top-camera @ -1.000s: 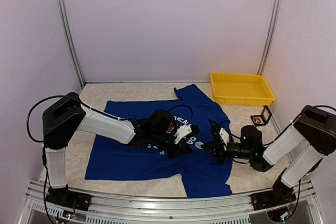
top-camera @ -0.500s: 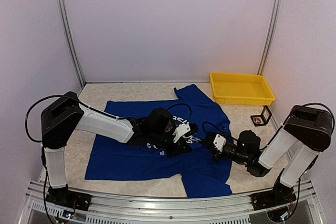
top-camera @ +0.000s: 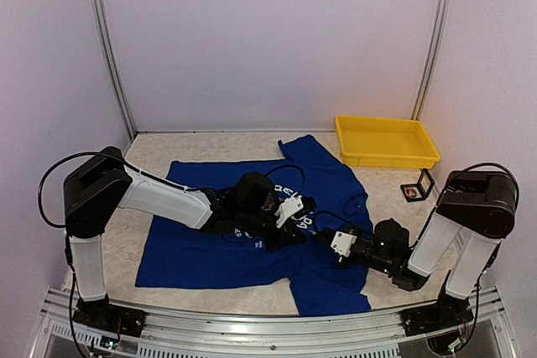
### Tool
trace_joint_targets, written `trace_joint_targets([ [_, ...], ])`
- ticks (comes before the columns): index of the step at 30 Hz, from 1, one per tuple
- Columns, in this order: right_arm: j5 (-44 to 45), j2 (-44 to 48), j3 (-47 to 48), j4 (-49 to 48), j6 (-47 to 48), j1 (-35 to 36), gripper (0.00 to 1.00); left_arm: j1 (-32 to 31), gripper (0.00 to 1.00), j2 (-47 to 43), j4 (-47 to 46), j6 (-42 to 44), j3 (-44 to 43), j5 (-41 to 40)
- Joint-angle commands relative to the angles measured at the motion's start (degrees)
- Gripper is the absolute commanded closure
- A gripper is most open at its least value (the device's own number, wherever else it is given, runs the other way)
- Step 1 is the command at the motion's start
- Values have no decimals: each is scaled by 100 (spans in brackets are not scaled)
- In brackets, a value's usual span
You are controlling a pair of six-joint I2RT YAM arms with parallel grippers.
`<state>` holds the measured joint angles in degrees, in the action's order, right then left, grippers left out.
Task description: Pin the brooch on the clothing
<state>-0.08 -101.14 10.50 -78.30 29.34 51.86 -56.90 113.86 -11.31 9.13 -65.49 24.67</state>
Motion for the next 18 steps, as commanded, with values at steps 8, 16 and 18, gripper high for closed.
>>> trace_joint_targets([
  [8, 16, -225, -117, -441, 89, 183, 100, 30, 100, -227, -205, -75, 10, 110],
  [16, -402, -157, -214, -491, -62, 201, 100, 53, 100, -206, -230, -97, 2, 77],
  [18, -471, -107, -202, -466, -87, 202, 100, 49, 100, -195, -231, -105, 2, 78],
])
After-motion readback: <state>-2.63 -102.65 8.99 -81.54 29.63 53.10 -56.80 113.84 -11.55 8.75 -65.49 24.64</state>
